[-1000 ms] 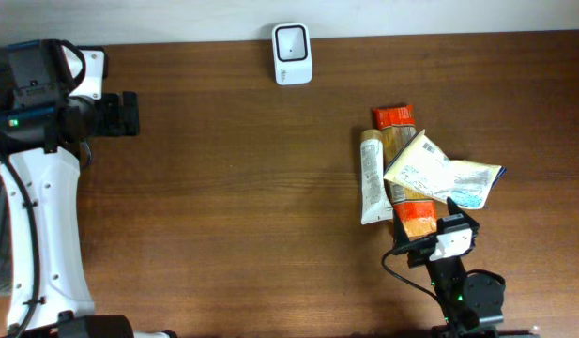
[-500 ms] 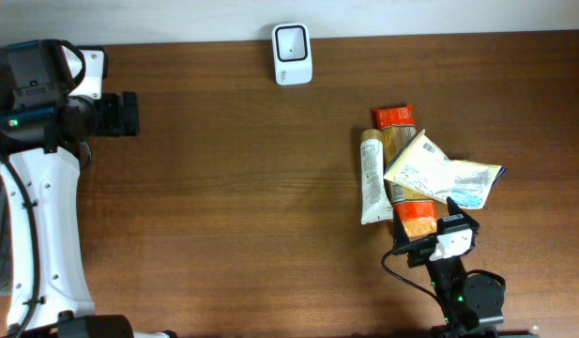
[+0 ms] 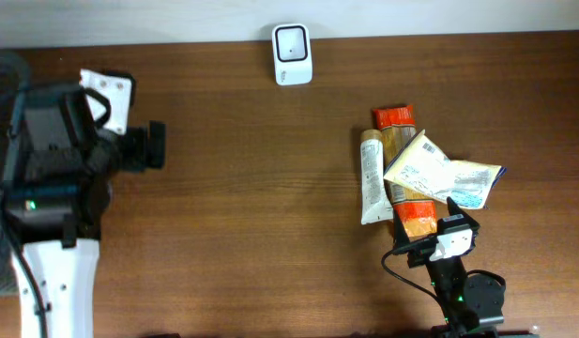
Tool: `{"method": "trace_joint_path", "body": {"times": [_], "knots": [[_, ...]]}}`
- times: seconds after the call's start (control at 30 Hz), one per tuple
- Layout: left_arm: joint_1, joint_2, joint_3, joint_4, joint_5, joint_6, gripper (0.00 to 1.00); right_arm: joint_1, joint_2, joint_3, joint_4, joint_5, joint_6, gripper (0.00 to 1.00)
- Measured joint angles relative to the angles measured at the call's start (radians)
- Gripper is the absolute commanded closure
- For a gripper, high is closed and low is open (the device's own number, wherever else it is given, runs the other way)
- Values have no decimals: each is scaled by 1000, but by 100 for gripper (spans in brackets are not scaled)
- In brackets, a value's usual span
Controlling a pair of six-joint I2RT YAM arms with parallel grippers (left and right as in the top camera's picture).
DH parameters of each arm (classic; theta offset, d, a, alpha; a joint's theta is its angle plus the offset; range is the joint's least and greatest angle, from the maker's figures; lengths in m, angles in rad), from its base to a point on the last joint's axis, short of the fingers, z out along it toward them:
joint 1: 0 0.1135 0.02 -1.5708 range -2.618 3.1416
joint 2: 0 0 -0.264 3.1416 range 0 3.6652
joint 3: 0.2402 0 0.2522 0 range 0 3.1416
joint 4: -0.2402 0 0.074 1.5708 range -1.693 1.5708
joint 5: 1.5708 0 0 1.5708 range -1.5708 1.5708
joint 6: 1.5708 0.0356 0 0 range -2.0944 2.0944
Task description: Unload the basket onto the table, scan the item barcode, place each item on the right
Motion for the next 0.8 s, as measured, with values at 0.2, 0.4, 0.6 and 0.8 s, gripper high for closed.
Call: {"method": "trace_joint_path", "body": {"times": [0.2,0.4,0.6,0.8], "knots": [[-2,-585,-895,928,99,24,1,0,-2,0,1,-3,0,1],[-2,-1091,-1352,981,114,162,1,0,-2,-1,2,-3,0,1],[-2,-1216,-1419,822,111,180,1,0,-3,-1,2,-3,0,1],[-2,-1217,-1419,822,112,180,1,0,-3,-1,2,-3,0,1]]}}
